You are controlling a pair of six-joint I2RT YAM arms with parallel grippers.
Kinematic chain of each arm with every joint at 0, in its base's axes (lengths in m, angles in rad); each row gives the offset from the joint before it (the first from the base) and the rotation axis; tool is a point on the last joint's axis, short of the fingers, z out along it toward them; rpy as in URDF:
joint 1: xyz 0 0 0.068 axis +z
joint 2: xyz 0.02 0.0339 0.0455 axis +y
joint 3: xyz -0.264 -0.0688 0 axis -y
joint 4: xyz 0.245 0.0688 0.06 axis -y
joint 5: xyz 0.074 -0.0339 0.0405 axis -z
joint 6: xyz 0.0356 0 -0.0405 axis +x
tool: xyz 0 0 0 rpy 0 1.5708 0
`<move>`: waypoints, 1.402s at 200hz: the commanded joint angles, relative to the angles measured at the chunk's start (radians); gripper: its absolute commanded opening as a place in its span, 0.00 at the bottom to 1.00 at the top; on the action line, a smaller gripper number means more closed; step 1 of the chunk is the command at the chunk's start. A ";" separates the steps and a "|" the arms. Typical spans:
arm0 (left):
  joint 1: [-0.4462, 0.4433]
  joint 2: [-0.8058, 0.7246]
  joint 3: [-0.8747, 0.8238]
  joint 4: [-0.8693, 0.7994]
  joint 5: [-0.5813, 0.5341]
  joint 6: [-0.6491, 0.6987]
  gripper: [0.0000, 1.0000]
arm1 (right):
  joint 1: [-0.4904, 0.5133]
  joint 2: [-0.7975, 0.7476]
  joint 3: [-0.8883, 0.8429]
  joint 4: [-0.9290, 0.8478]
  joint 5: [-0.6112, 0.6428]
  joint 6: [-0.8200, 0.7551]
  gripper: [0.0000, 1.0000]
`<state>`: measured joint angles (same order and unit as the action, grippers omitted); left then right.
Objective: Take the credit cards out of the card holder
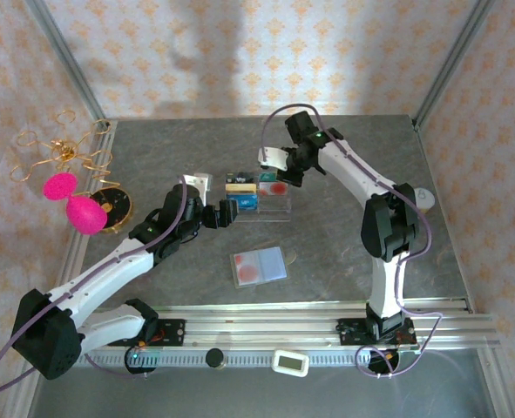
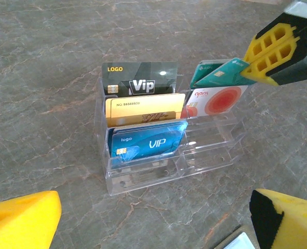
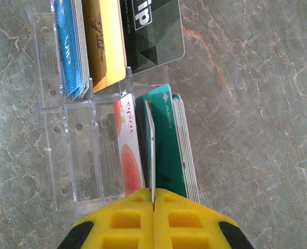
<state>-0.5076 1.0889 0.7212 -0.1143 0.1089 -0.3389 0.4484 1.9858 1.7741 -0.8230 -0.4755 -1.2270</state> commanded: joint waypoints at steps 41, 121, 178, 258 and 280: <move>0.012 0.007 0.018 0.038 0.044 -0.001 0.95 | 0.007 0.005 -0.018 0.102 0.063 0.074 0.35; 0.014 -0.049 -0.086 0.175 0.118 -0.098 0.95 | 0.032 -0.095 -0.016 0.198 -0.153 0.259 0.46; 0.014 -0.104 -0.217 0.286 0.157 -0.236 0.97 | 0.057 -0.283 -0.415 0.869 -0.224 1.050 0.42; 0.014 -0.270 -0.441 0.393 0.153 -0.407 0.97 | 0.484 -0.460 -0.871 0.772 0.341 1.430 0.42; 0.014 -0.276 -0.463 0.381 0.172 -0.416 0.97 | 0.601 -0.478 -0.934 0.741 0.417 1.463 0.43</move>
<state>-0.5011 0.8276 0.2813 0.2211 0.2581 -0.7113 0.9691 1.5589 0.8898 -0.0162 -0.2367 0.1448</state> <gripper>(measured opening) 0.972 0.426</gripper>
